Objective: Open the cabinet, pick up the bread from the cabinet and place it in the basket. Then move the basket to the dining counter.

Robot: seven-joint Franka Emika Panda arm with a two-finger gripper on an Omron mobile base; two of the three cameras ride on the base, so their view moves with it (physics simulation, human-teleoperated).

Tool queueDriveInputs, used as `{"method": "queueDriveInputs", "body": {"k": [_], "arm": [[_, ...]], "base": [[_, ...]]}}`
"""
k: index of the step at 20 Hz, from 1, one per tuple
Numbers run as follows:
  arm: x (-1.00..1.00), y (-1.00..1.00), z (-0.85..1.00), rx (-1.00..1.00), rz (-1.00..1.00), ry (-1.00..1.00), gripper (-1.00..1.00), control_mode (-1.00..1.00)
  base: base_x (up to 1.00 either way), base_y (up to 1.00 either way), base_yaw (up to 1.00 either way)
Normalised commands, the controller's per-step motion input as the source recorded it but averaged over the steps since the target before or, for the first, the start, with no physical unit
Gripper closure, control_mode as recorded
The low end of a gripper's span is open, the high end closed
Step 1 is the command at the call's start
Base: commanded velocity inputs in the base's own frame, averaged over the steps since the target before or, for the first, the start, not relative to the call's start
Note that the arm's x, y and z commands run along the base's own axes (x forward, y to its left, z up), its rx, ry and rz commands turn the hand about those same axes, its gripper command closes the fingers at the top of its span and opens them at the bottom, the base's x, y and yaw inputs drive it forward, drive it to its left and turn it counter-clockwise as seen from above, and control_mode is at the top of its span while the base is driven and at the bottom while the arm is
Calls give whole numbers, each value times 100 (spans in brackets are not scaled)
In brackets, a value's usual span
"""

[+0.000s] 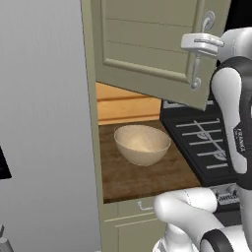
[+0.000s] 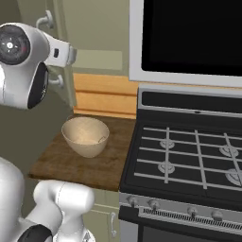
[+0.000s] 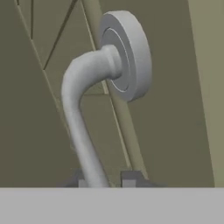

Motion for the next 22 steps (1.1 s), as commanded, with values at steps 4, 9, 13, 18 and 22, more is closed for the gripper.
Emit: {"method": "queueDriveInputs", "body": {"k": [4, 9, 13, 18, 22], "arm": [[-100, 45, 3, -2, -1, 10, -100, -100], [-95, -28, 7, -14, -1, 4, -100, -100], [-97, -100, 0, -18, 0, 1, -100, -100], [-92, -81, 0, -19, 0, 1, -100, -100], [4, -55, 0, -4, 0, 26, -100, -100]], "base": [[0, 0, 0], [0, 0, 0], [0, 0, 0], [0, 0, 0], [0, 0, 0]]}}
